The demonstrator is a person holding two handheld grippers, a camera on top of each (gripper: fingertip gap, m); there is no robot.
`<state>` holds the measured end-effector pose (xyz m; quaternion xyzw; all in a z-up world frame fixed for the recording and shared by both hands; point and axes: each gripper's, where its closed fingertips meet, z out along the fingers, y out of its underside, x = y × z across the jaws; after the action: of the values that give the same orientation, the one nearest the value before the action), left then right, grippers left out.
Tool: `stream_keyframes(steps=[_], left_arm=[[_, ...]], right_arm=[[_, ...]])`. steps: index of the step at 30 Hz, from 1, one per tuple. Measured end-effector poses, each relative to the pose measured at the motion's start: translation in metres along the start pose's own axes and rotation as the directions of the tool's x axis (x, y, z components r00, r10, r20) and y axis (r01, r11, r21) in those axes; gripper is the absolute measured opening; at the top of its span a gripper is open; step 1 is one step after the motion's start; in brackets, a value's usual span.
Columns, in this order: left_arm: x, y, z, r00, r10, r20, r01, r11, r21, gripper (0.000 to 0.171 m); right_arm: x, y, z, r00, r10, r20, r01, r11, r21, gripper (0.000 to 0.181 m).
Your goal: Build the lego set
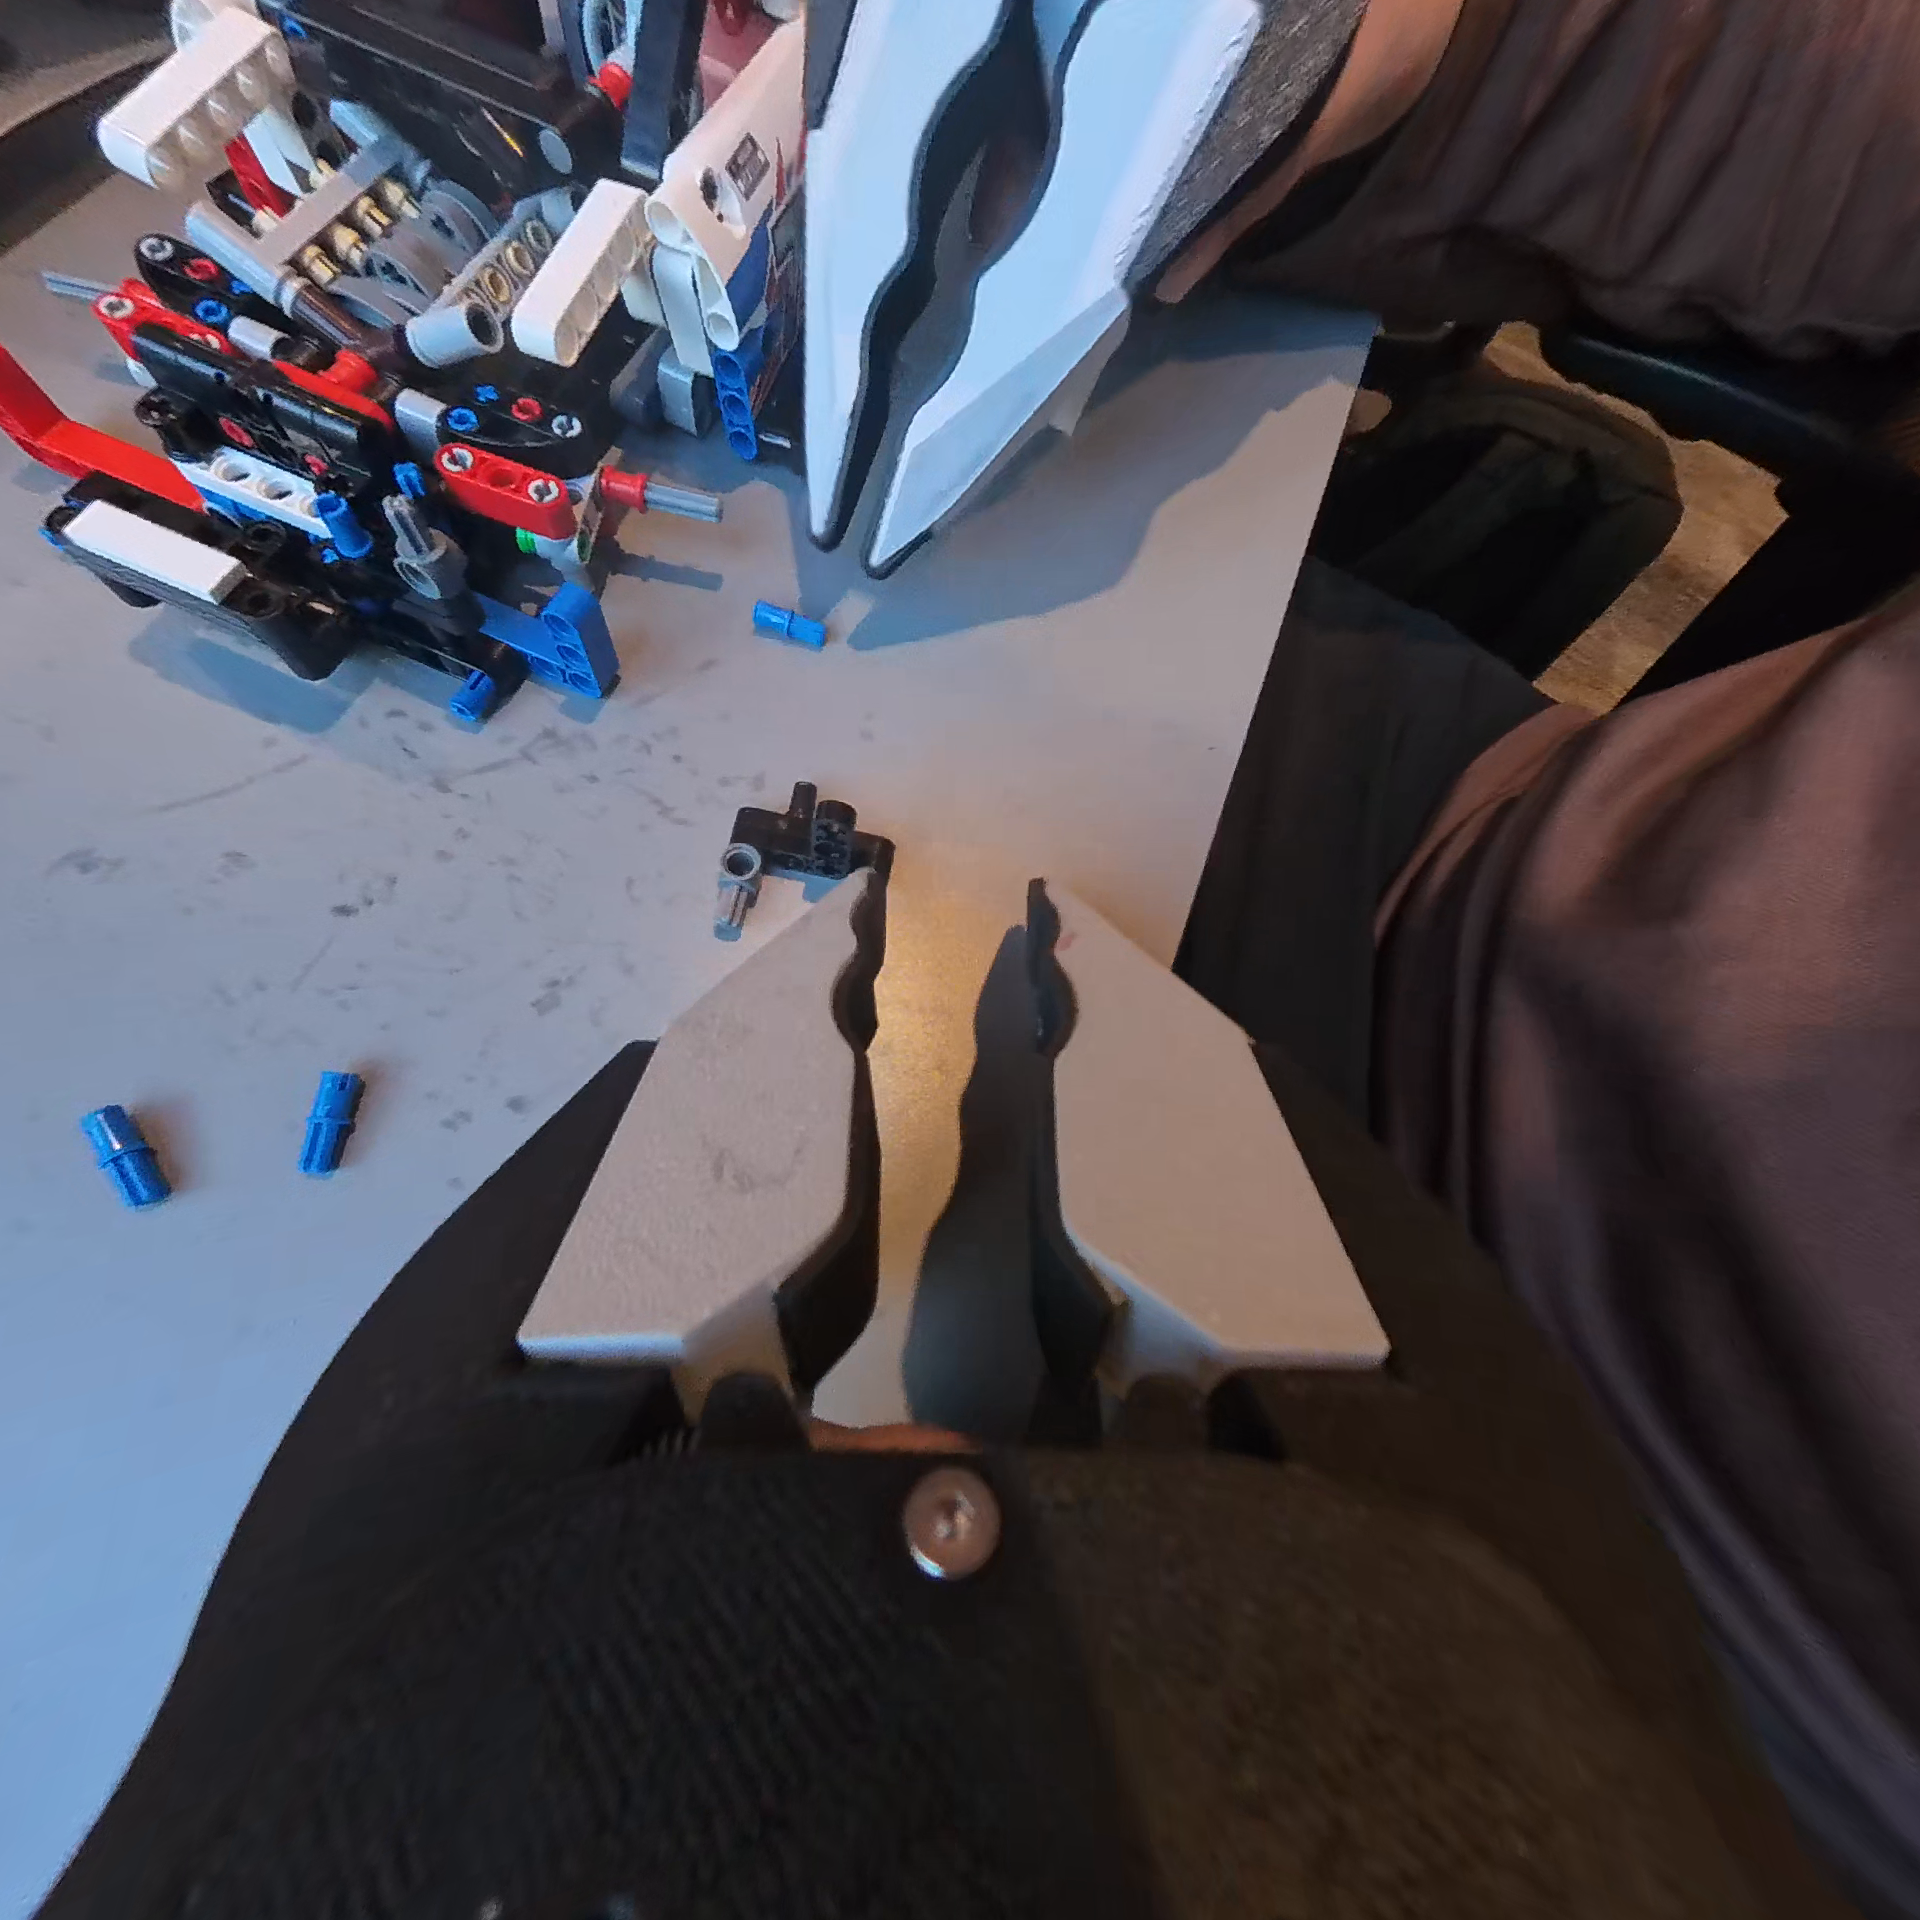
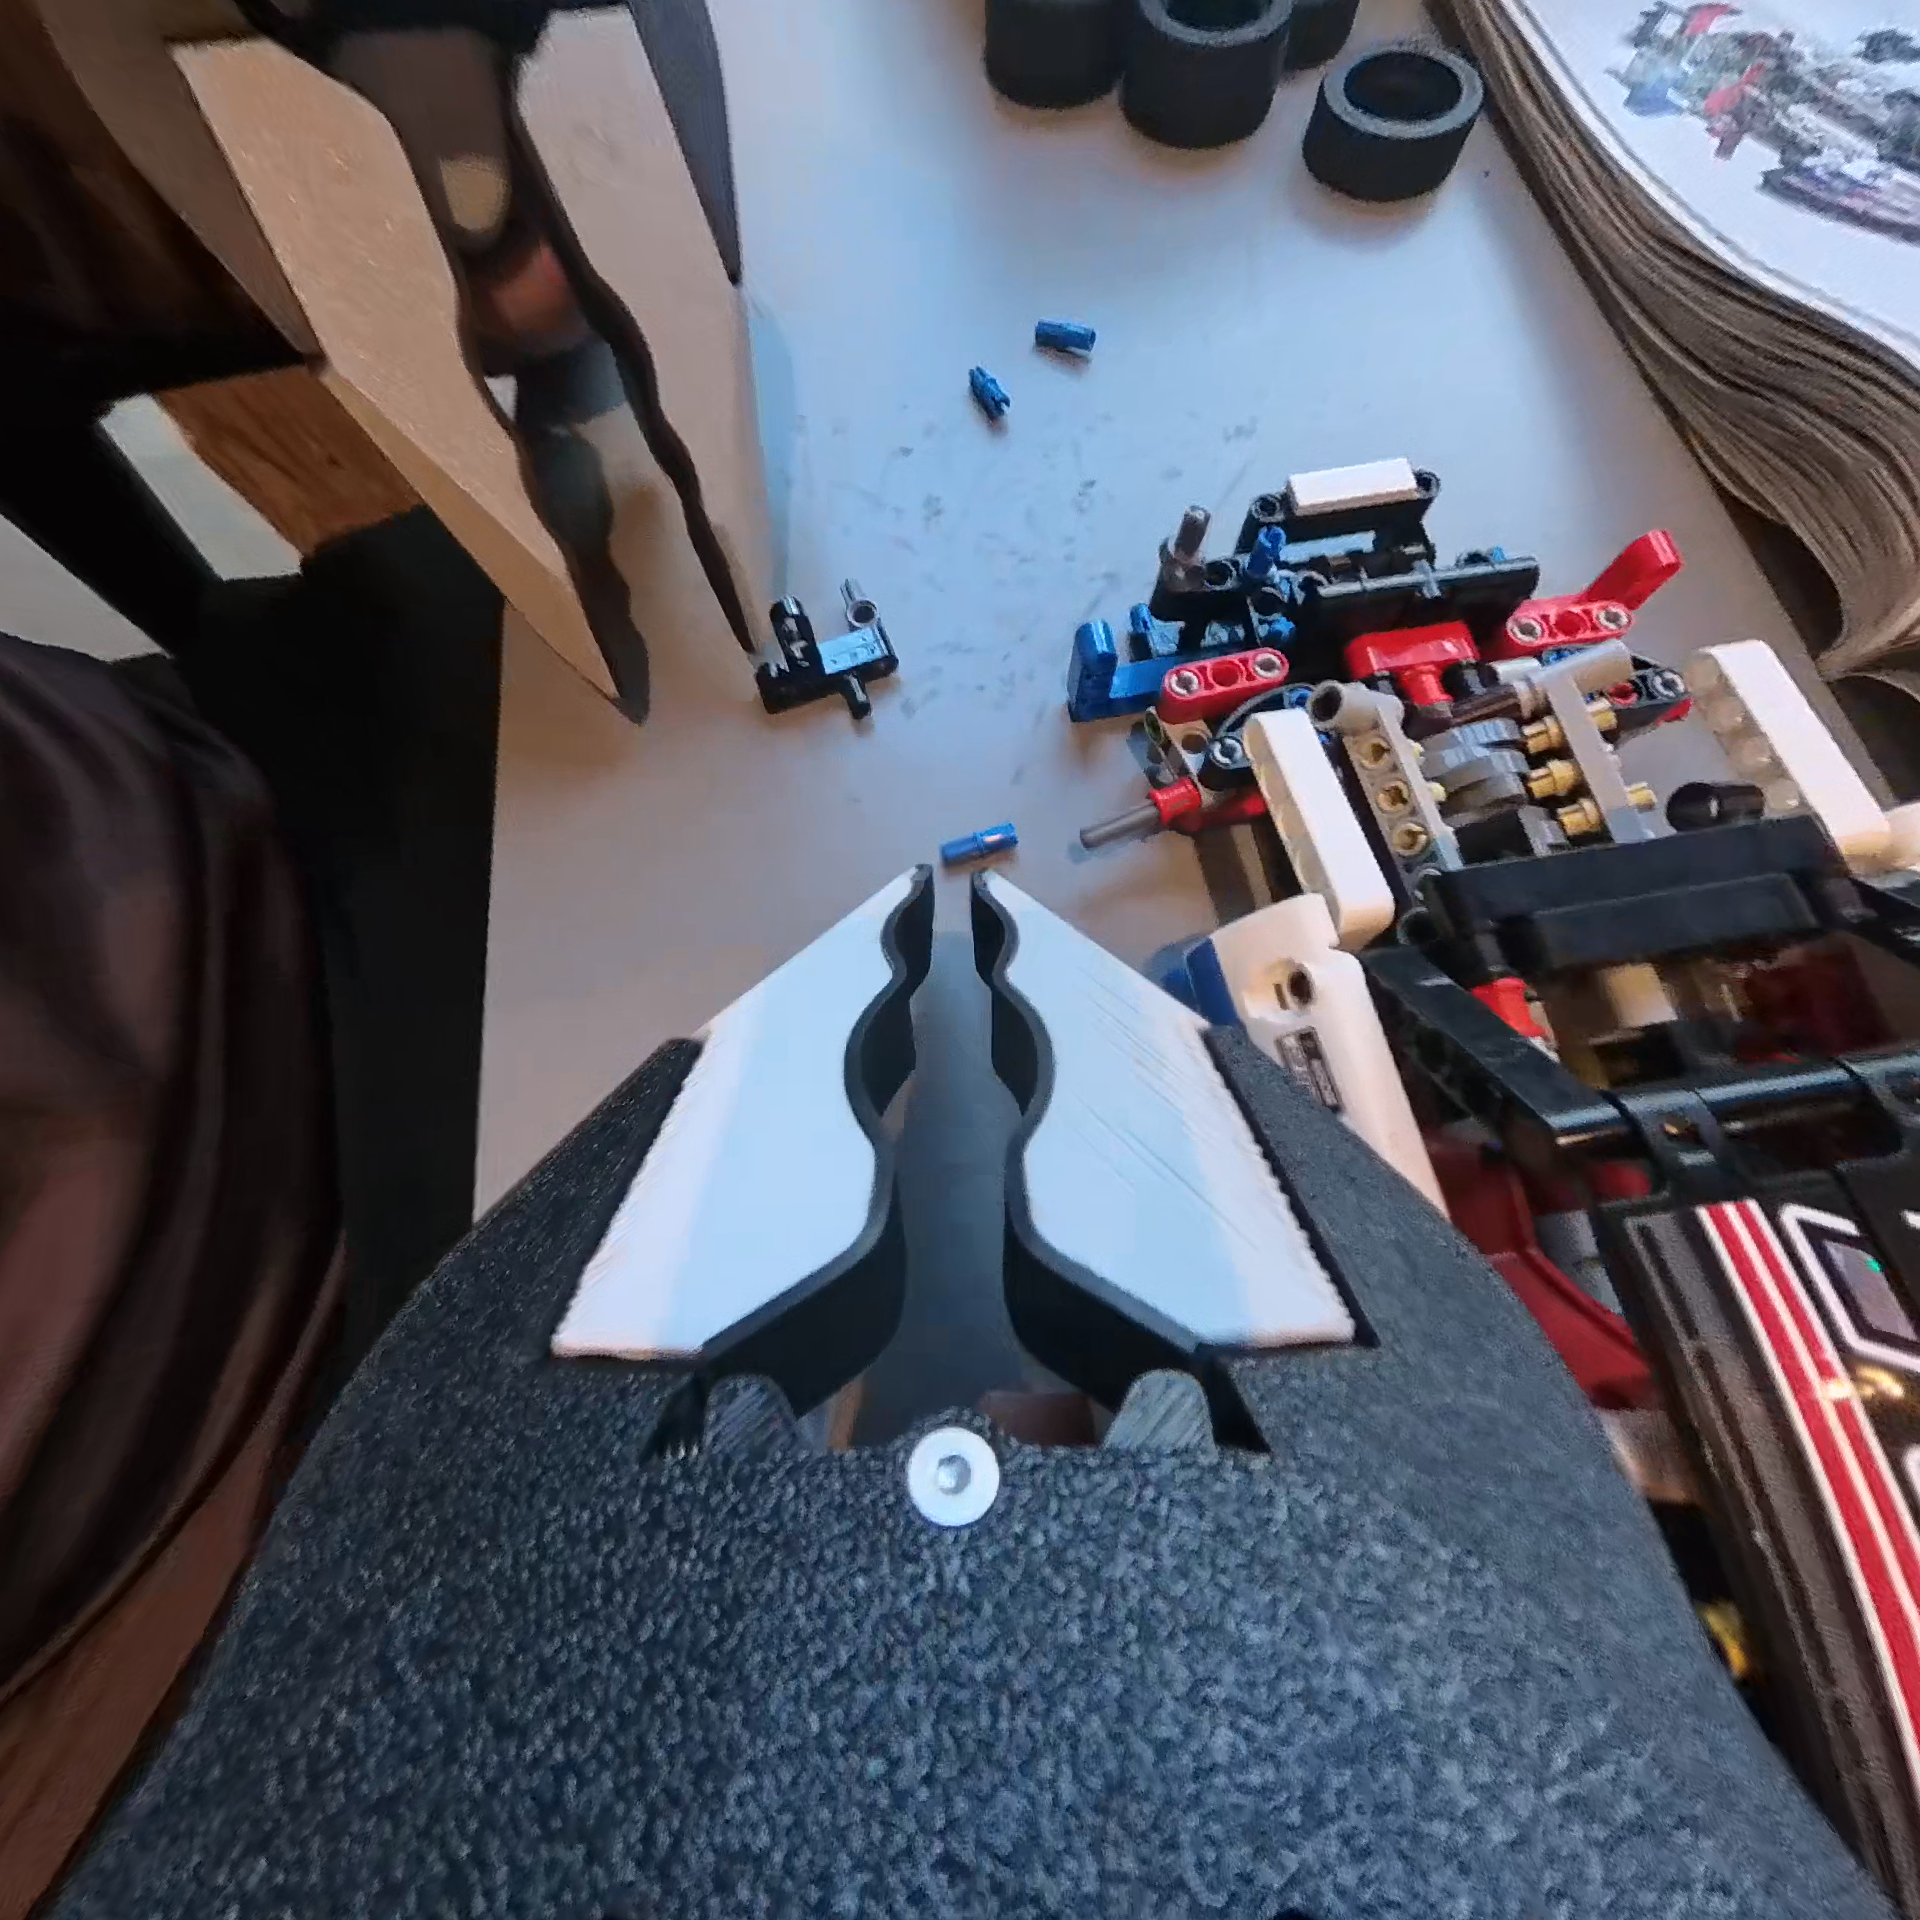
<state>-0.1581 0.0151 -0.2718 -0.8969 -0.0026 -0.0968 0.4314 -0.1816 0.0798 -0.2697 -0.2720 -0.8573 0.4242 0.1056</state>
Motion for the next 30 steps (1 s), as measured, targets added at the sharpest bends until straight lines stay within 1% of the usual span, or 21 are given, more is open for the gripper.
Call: stream_keyframes(steps=[7,10,12,14,17,19,23,28,30], left_arm=[[0.000,-0.002,-0.002,1.000,0.012,0.009,-0.012,1.000,0.024,0.024],[0.001,-0.003,-0.002,1.000,0.024,0.018,-0.025,0.999,0.030,0.024],[0.001,-0.003,-0.003,0.999,0.031,0.026,-0.032,0.999,0.039,0.023],[0.001,-0.005,-0.004,0.999,0.038,0.032,-0.040,0.998,0.054,0.023],[0.002,-0.007,-0.006,0.999,0.039,0.026,-0.041,0.996,0.075,0.022],[0.002,-0.007,-0.007,0.999,0.031,0.017,-0.032,0.996,0.078,0.022],[0.002,-0.008,-0.008,0.999,0.026,0.021,-0.028,0.995,0.091,0.022],[0.000,-0.009,-0.009,1.000,0.017,0.024,-0.019,0.995,0.099,0.021],[-0.001,-0.009,-0.009,1.000,0.006,0.025,-0.009,0.995,0.098,0.021]], right_arm=[[-0.006,0.003,0.015,1.000,-0.022,0.014,0.023,0.997,-0.074,0.003],[-0.012,-0.004,0.021,0.999,-0.042,0.029,0.044,0.997,-0.065,0.003],[-0.015,-0.007,0.019,0.997,-0.063,0.039,0.066,0.996,-0.058,0.003],[-0.010,-0.007,0.013,0.996,-0.082,0.018,0.083,0.994,-0.069,0.005],[0.000,-0.009,0.006,0.997,-0.074,-0.003,0.073,0.995,-0.069,0.006],[0.004,-0.008,0.006,0.997,-0.078,-0.011,0.077,0.994,-0.082,0.007],[0.008,0.002,0.013,0.991,-0.128,-0.029,0.122,0.981,-0.148,0.009],[0.004,0.004,0.017,0.995,-0.103,0.013,0.104,0.986,-0.134,0.005],[0.004,0.004,0.017,0.995,-0.097,0.007,0.097,0.988,-0.121,0.005]])
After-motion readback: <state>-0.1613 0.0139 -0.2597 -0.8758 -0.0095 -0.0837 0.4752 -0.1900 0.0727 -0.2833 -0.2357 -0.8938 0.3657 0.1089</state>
